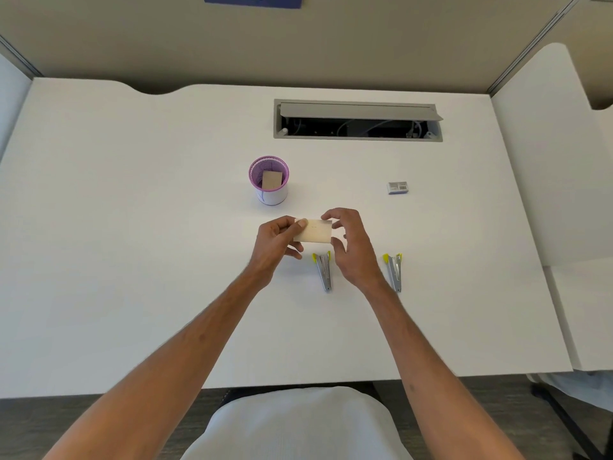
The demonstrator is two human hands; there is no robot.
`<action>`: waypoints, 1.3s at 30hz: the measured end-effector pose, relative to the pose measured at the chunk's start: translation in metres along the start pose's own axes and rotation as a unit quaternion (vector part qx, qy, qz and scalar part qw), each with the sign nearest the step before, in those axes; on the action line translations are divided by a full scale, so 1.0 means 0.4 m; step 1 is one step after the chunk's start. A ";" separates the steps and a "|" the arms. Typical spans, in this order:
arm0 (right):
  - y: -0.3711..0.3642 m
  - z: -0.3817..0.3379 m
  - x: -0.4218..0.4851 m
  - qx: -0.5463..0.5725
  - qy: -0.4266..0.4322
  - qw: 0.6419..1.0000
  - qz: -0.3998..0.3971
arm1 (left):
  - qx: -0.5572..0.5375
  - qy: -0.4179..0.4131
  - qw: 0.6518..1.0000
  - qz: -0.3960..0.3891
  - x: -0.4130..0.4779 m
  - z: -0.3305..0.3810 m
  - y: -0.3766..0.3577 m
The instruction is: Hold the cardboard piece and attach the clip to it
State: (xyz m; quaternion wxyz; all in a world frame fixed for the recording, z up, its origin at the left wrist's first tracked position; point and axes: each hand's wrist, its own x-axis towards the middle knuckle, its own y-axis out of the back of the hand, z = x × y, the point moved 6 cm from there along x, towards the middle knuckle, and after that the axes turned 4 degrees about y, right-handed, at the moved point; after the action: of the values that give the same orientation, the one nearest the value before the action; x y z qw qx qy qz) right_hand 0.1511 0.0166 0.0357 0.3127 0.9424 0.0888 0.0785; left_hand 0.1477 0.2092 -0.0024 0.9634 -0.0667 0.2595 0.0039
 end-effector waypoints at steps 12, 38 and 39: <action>0.012 -0.036 0.016 0.028 -0.007 0.996 0.082 | 0.096 0.017 0.995 0.037 -0.010 -0.014 0.020; -0.185 -0.173 0.435 -0.303 0.102 0.947 -0.033 | 0.597 -0.142 0.788 0.053 -0.012 -0.095 0.111; -0.191 -0.169 0.434 -0.308 0.105 0.945 -0.038 | 0.601 -0.144 0.785 0.049 -0.009 -0.097 0.114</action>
State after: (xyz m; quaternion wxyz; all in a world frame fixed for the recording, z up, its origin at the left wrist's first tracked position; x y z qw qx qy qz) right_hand 0.2973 0.1534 0.0590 0.5789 0.7827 0.1285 0.1891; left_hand 0.1234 0.2495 -0.0395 0.8333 0.5399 0.0707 -0.0956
